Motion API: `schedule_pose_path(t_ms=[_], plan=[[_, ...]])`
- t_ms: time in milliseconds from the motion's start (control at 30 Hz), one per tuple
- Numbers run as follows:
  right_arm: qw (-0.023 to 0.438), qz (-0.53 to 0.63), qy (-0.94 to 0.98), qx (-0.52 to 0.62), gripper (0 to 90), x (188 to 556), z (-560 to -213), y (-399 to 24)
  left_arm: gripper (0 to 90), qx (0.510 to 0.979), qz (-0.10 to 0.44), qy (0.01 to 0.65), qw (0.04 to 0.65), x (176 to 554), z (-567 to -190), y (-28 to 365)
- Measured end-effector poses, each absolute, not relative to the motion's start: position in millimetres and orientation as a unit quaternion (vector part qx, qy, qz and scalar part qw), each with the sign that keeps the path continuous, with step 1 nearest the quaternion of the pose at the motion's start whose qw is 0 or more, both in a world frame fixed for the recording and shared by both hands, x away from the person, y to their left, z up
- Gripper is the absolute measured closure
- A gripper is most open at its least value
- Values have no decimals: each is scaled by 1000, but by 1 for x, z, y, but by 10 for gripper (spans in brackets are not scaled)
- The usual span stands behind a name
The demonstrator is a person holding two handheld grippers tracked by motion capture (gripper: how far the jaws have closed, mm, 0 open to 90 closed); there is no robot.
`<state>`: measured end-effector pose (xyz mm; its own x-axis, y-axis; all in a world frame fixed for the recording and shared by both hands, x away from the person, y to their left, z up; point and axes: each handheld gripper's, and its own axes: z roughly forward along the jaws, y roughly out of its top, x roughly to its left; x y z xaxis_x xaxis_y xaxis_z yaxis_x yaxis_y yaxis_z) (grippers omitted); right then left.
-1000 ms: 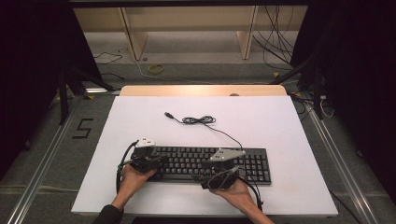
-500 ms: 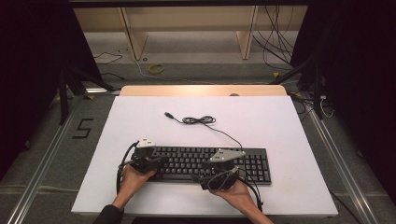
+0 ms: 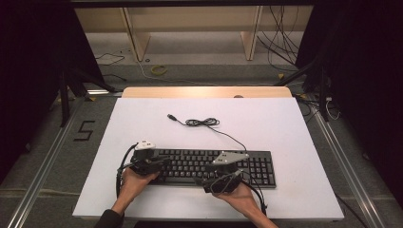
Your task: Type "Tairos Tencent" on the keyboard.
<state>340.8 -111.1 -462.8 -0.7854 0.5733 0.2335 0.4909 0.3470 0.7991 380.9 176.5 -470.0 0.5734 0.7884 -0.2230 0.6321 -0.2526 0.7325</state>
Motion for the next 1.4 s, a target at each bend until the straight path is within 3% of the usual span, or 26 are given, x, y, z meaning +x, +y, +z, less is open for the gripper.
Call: schedule_pose_path(t_ms=[533, 967, 1400], plan=[[40, 471, 820, 324, 340, 344, -463, -104, 518, 776, 86, 452, 431, 370, -462, 184], [35, 470, 821, 322, 360, 351, -463, -95, 419, 768, 84, 451, 448, 361, -460, 190], [31, 464, 826, 320, 472, 358, -465, -85, 351, 754, 92, 448, 472, 349, -456, 197]])
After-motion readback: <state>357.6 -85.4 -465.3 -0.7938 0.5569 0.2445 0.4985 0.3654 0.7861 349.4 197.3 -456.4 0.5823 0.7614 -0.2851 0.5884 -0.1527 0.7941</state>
